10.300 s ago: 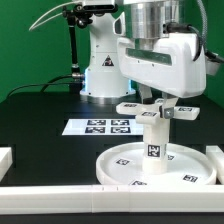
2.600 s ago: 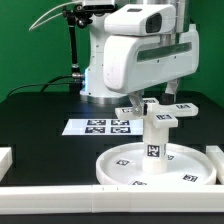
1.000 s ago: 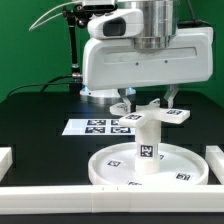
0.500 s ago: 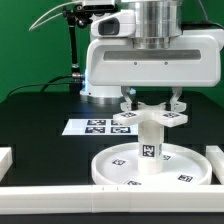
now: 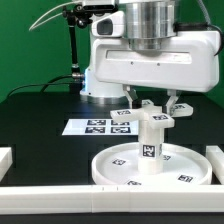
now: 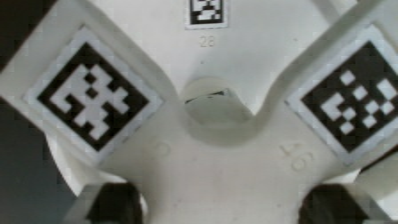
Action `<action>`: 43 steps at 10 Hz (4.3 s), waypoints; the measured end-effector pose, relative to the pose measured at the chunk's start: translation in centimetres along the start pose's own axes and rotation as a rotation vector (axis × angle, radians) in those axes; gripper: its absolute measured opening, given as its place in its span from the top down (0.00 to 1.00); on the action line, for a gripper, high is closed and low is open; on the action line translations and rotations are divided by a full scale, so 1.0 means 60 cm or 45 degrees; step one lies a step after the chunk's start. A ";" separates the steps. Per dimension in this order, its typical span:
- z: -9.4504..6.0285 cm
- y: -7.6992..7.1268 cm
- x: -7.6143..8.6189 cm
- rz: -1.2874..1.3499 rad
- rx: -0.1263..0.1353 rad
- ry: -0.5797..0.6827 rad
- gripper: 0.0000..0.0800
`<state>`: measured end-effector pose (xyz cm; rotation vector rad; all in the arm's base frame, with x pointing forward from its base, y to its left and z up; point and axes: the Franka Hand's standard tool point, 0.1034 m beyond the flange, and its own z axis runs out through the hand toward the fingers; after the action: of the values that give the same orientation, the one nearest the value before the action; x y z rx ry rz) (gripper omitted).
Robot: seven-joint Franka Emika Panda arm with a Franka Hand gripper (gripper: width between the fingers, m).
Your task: Assemble round table
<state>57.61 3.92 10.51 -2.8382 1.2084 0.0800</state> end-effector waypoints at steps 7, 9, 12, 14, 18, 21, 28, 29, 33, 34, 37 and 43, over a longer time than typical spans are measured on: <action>0.002 -0.008 -0.005 0.670 0.016 -0.013 0.45; 0.002 -0.009 -0.006 0.852 0.017 -0.016 0.45; 0.003 -0.008 -0.005 1.270 0.063 -0.043 0.45; 0.003 -0.007 -0.006 1.475 0.090 -0.060 0.45; 0.003 -0.006 -0.007 1.811 0.167 -0.097 0.45; 0.003 -0.007 -0.007 1.759 0.174 -0.104 0.35; -0.043 -0.016 0.005 1.223 0.246 -0.068 0.19; -0.041 -0.017 0.003 1.127 0.237 -0.055 0.19; -0.042 -0.043 -0.017 0.437 0.099 0.039 0.19; -0.040 -0.046 -0.022 0.364 0.102 0.046 0.19; -0.039 -0.044 -0.020 0.095 0.095 0.057 0.19; -0.036 -0.046 -0.019 -0.794 0.039 0.129 0.19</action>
Offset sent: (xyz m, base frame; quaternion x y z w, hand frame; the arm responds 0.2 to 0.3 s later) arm -0.0030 -0.0023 -0.0063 -0.0097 -0.0150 0.2338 0.9721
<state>58.88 6.50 12.85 -3.0689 0.2841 -0.1101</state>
